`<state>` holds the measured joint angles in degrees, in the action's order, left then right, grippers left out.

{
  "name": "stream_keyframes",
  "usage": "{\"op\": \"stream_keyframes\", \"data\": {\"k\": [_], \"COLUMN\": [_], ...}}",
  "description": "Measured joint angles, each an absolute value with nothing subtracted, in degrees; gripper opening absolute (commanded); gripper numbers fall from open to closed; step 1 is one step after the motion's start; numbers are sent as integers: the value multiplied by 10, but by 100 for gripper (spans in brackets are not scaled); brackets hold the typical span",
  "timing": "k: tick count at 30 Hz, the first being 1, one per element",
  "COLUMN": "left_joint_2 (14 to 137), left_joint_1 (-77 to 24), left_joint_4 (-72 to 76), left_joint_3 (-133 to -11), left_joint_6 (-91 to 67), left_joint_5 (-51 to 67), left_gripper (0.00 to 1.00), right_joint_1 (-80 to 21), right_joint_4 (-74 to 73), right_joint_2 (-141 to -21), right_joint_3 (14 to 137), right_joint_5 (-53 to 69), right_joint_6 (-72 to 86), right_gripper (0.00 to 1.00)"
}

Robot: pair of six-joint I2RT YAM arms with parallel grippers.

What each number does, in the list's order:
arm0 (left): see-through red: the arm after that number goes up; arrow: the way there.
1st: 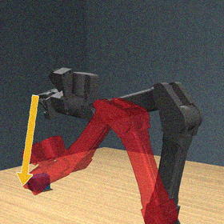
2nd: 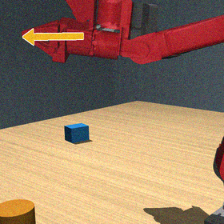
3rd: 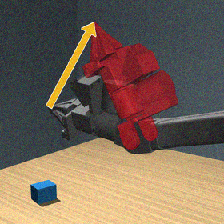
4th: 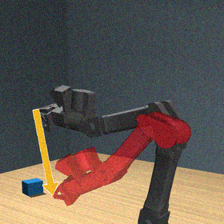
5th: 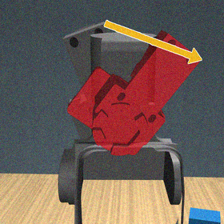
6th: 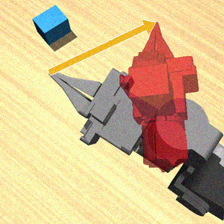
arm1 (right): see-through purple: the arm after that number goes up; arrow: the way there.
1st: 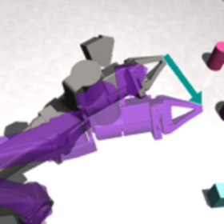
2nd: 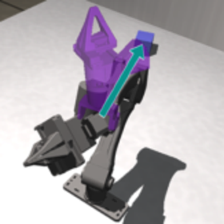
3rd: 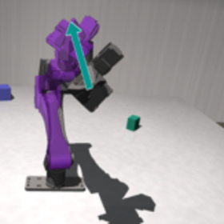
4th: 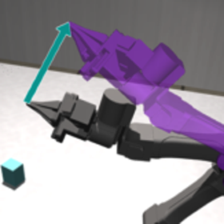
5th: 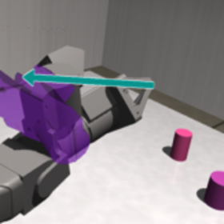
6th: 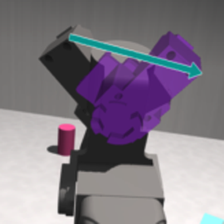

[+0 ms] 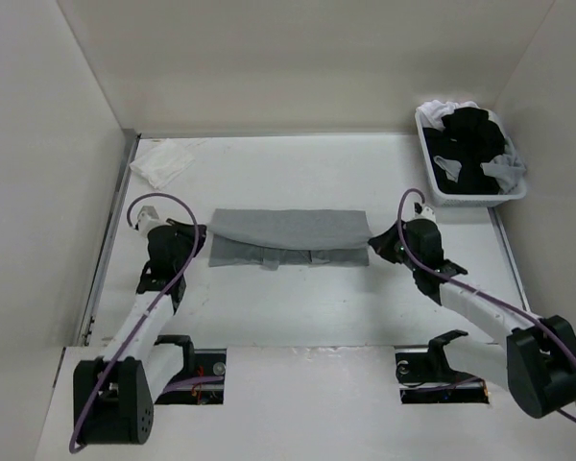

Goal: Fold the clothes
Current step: Fold the tank top

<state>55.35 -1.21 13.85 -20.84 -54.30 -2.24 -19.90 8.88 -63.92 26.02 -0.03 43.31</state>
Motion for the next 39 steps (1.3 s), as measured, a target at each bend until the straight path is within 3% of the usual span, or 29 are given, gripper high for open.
{"op": "stream_keyframes", "data": {"k": [8,13,17,24,32,39], "left_joint_2": [412,450,471,453,615,699], "left_joint_1": [29,53,67,0,-214,-265], "left_joint_4": [72,52,45,49,119,170], "left_joint_3": [-134,-104,-104,-133,-208,-232], "left_joint_6": [-528,-517,-517,-530,-521,-511], "left_joint_5": [23,31,34,11,-70,-80], "left_gripper": [6,21,22,20,21,21], "right_joint_1": [-187,-187,-186,-157,-142,-140], "right_joint_4": [55,35,12,27,142,208], "right_joint_2": [-585,-585,-562,-580,-779,-839], "right_joint_3": [202,179,174,192,244,244], "right_joint_5": [-16,-18,-24,-31,31,75], "right_joint_6": [460,480,481,474,487,537], "right_gripper": [4,30,46,57,47,3]}}
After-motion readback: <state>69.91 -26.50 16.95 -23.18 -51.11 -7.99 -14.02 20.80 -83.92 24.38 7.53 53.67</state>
